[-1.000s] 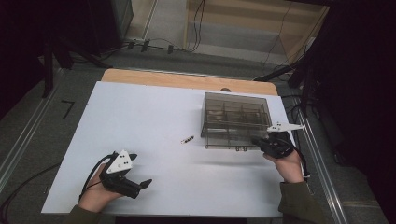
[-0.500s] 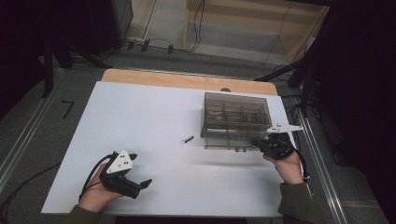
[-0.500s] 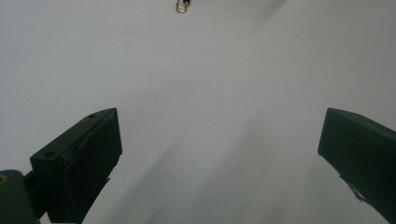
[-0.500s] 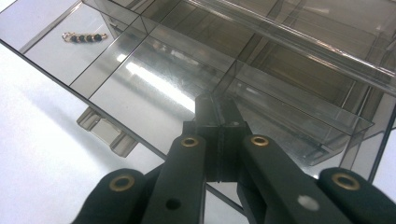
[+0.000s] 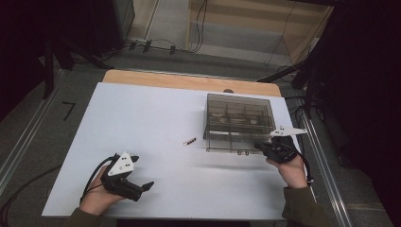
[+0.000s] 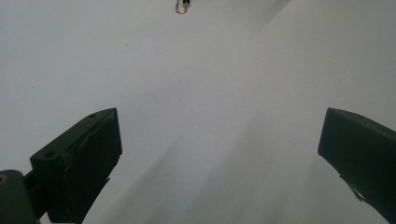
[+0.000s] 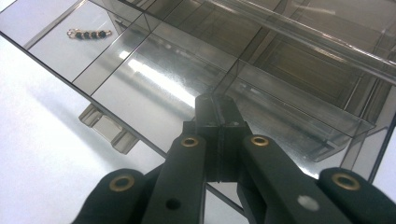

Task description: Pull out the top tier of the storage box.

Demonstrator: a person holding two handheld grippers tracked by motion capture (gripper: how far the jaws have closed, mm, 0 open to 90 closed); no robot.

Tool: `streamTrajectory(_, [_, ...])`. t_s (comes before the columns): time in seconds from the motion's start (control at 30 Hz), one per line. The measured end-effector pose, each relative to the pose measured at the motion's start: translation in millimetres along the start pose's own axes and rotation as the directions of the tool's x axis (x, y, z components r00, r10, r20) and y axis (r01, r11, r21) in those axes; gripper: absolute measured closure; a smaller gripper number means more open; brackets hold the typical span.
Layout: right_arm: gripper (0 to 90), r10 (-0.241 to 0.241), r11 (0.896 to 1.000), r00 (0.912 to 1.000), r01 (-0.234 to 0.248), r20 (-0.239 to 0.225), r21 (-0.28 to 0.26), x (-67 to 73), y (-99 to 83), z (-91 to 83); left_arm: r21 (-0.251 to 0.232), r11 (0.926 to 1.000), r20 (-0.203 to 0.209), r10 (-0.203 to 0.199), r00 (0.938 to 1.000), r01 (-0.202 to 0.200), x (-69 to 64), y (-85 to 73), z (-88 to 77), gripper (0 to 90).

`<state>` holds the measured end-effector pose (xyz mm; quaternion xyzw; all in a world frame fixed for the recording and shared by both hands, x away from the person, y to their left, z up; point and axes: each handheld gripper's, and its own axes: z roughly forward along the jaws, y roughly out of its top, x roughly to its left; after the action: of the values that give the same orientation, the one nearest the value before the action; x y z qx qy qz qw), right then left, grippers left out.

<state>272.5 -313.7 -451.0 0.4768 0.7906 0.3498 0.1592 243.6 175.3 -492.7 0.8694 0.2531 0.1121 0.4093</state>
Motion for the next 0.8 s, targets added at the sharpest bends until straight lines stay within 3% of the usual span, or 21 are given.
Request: streamTrajectory(0.8, [87.8, 0.007, 1.0, 0.9998, -0.007, -0.019, -0.005, 5.0, -3.7, -3.6, 0.001, 1.0, 0.0, 0.004, 1.0, -0.004, -0.4, 0.3, 0.0, 0.0])
